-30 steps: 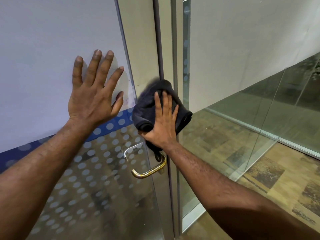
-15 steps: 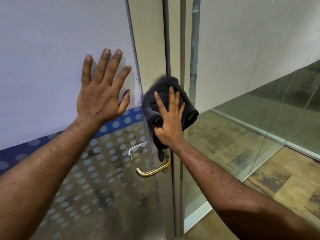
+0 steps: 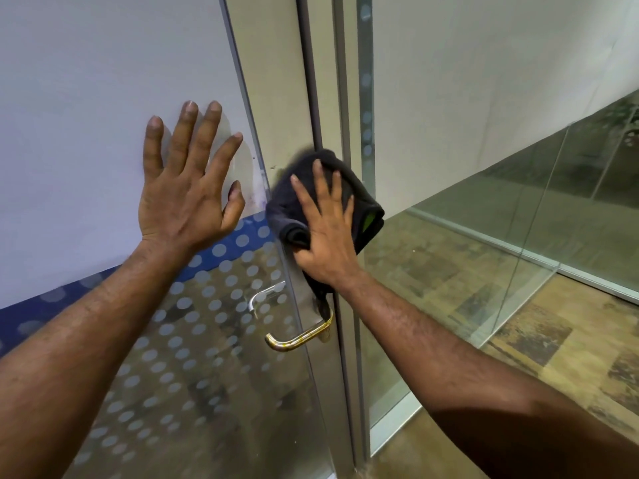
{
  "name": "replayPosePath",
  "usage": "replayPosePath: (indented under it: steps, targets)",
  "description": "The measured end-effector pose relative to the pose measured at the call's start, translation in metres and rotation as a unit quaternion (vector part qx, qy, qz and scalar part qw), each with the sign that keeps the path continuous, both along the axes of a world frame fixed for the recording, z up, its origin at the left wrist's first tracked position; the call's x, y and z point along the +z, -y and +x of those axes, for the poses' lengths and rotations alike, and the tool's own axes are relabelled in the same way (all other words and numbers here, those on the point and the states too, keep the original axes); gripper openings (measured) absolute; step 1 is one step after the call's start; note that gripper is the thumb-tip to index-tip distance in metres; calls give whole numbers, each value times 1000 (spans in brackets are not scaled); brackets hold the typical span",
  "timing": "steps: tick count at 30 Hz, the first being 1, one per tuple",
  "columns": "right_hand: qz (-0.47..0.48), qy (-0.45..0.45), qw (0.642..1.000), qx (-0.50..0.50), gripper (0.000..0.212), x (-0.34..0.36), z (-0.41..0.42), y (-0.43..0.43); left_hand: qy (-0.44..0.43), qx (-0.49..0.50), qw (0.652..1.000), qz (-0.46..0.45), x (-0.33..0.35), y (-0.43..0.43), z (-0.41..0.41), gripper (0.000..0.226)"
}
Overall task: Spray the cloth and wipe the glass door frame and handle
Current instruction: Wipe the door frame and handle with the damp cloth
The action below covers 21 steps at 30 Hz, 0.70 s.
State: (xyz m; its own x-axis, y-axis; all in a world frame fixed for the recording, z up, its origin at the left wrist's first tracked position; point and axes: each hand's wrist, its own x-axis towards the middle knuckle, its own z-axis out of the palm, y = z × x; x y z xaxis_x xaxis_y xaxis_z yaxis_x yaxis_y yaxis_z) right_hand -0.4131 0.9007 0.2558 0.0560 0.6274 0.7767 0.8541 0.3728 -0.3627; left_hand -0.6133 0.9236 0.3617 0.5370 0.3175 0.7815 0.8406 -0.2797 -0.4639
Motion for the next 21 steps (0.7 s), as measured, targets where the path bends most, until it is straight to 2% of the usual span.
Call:
replayPosePath:
  steps: [3,7,9,13,15,18,21]
  targets:
    - [0,67,998,2,114,-7,-8,0,-15,1,1000,-5,-11,1,2,68]
    - [-42,175,984,-18,117,-40,18,12,-14,-1,1000,-1,-13,-2,2,68]
    - [-57,149,987,-24,119,-43,28,15,-11,-1,1000,-4,-12,-2,3,67]
    - [-47,-37,998,28,124,-6,14,9,-6,-18,1000,-18,-12,1,8,65]
    - [-30,-74,996,51,126,7,-1,6,-6,-43,999,-17,-10,2,8,64]
    - [-15,-31,993,114,122,4,-10,8,-6,-71,997,-1,7,-2,9,61]
    - [-17,84,990,111,116,-13,5,12,1,-66,998,14,25,-7,15,56]
